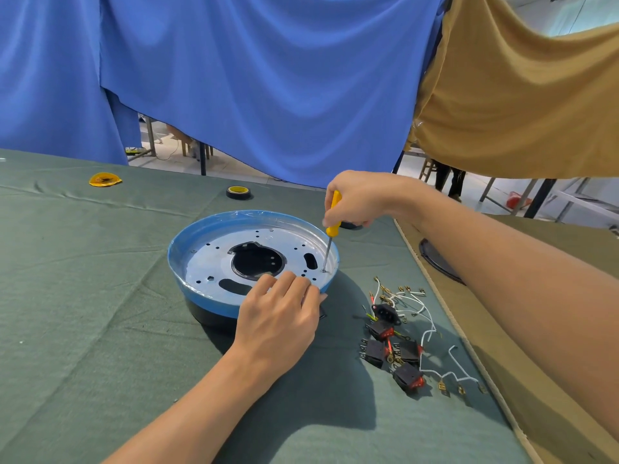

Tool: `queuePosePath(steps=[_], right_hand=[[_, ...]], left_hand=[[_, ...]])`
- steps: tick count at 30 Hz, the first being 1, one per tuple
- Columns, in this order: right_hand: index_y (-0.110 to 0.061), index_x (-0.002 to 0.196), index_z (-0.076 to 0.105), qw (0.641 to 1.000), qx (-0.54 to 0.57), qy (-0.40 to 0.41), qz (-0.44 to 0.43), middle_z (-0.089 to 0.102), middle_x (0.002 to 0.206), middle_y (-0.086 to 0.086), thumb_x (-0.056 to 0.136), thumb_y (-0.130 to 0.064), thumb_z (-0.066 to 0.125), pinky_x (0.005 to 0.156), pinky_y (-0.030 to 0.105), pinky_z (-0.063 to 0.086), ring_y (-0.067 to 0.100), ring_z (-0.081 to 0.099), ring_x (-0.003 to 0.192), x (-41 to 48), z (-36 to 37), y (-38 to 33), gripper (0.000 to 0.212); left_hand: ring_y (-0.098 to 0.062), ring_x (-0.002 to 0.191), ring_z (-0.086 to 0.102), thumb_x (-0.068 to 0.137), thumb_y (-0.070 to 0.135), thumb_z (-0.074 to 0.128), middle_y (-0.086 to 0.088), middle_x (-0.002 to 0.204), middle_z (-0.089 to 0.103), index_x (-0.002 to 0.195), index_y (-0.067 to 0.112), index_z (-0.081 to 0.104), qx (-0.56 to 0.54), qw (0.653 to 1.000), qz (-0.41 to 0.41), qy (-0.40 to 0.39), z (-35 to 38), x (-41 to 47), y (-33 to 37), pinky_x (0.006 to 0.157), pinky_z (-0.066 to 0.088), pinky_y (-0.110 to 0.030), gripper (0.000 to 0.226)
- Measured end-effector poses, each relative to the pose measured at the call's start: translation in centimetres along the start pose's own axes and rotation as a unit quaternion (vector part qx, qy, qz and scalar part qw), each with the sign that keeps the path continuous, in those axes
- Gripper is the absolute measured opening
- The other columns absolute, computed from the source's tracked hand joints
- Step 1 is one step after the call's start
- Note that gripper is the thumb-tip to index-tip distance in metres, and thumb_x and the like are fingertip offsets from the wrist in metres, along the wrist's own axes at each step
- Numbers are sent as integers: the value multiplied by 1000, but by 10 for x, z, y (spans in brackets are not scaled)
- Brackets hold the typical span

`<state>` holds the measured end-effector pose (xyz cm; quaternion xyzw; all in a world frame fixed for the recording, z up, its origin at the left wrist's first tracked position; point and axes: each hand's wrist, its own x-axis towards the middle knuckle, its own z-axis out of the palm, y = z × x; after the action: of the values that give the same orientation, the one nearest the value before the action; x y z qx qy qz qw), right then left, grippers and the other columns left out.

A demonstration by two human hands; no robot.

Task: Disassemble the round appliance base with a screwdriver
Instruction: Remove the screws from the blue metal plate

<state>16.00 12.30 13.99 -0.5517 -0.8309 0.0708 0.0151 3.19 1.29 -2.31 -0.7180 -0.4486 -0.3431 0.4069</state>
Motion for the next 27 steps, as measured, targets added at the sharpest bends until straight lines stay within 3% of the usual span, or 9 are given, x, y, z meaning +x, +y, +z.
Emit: queuePosePath(steps=[3,6,10,13,15,17,19,22,27], right_hand=[[-12,56,38,996,-56,68,13,33,52,1,85,-65,51,47,30,28,16,31,48,0,4,-1,62],[-5,64,55,996,-51,71,11,47,58,7,84,-47,63,50,29,32,15,37,54,1,5,0,46],[-5,94,68,999,-34,28,11,69,91,19,77,-33,68,57,31,42,20,50,66,2,3,0,32],[-5,67,55,997,-58,50,13,47,58,6,83,-56,59,50,29,34,17,40,54,0,4,-1,54],[-12,55,40,994,-70,80,18,35,53,1,87,-62,51,49,30,28,16,32,50,-1,5,-2,61],[-5,63,53,995,-68,78,15,41,57,4,87,-47,60,51,29,30,18,35,54,-2,5,-1,49],[0,87,66,996,-64,64,12,57,70,16,80,-32,67,57,31,35,18,41,62,-3,4,-3,33],[-1,98,68,999,-43,30,10,66,82,21,77,-33,70,57,31,40,19,47,63,-2,2,-4,38],[-11,52,60,994,-102,33,22,53,37,-4,87,-58,54,46,23,39,13,46,35,-3,-1,-7,59]], left_hand=[[-21,58,58,91,21,65,0,63,61,61,14,62,2,1000,-1,1,-1,0,0,53,45,-31,31],[-21,58,58,90,21,66,-1,63,62,60,13,62,3,1000,-2,5,-1,1,0,53,44,-30,31],[-21,57,57,90,20,66,-1,62,61,59,13,61,3,1000,-4,10,-1,1,0,53,44,-31,32],[-21,57,56,89,20,67,-1,62,61,59,13,60,3,1000,-3,13,0,1,0,53,43,-31,32],[-22,57,56,89,20,67,-1,62,61,59,12,60,2,1000,-4,16,-1,1,0,53,42,-31,32],[-22,57,56,89,20,67,-2,61,60,59,12,60,2,1000,-4,19,-1,1,0,53,41,-31,32],[-22,57,56,90,20,66,-2,61,61,59,12,60,3,1000,-3,17,-2,1,0,53,41,-31,32],[-23,56,55,90,19,66,-2,61,59,58,12,60,6,1000,-4,17,-2,1,-1,53,40,-31,33],[-23,57,56,90,19,65,-2,61,60,59,12,61,5,1000,-2,15,-1,1,-1,53,41,-31,32]])
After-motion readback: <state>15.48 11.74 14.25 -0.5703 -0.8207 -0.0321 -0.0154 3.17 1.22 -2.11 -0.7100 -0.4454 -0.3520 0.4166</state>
